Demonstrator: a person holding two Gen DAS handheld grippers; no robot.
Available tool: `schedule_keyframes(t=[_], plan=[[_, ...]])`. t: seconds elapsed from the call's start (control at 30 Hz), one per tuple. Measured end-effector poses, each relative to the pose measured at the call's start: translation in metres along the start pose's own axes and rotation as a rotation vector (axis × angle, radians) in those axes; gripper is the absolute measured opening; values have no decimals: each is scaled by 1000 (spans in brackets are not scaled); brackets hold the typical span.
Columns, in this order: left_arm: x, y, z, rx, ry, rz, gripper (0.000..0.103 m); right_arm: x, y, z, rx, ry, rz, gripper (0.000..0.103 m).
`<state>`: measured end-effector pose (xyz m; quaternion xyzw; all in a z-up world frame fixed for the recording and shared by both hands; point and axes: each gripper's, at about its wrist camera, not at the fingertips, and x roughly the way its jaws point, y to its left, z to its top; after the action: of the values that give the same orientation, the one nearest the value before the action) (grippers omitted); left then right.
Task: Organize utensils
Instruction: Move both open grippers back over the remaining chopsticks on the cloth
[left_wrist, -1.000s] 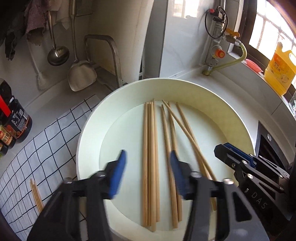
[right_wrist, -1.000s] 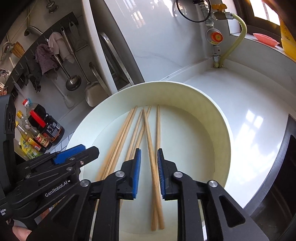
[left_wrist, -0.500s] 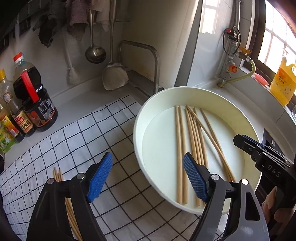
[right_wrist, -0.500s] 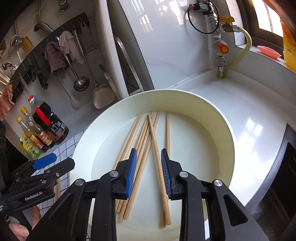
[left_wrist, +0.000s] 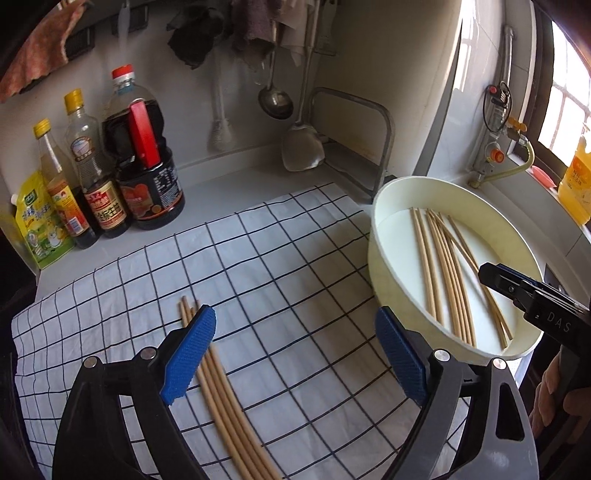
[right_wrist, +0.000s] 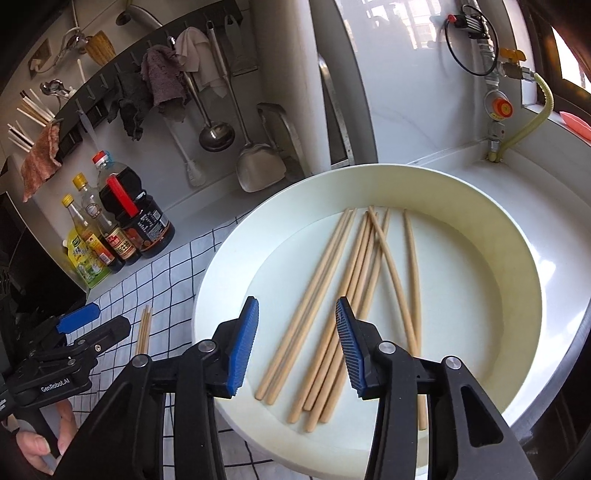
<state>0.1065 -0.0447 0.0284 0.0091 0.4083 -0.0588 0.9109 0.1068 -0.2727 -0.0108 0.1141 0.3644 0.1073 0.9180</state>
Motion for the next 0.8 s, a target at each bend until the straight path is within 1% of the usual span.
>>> schedule_keyframes(t=[0.17,0.27,0.37,0.5,0.63,0.8], plan=[[-11,28,-15,-36,1,21,87,0,31,-8,-60,0,46,45],[-16,44,-25,-47,-3,37,87,3,52,-16,-112,11,56,46],[-19,60,-37,-78,4,36,87,4,72,-23,-152,17,75,50],[-20,79,-52,-102,7,51,87,7,95,-35,-205,23,93,50],[-17,99,-69,-143,17,54,88,10,111,-45,-235,31,113,51],[-14,118,-82,-176,26,61,88,15,122,-54,-251,40,129,53]])
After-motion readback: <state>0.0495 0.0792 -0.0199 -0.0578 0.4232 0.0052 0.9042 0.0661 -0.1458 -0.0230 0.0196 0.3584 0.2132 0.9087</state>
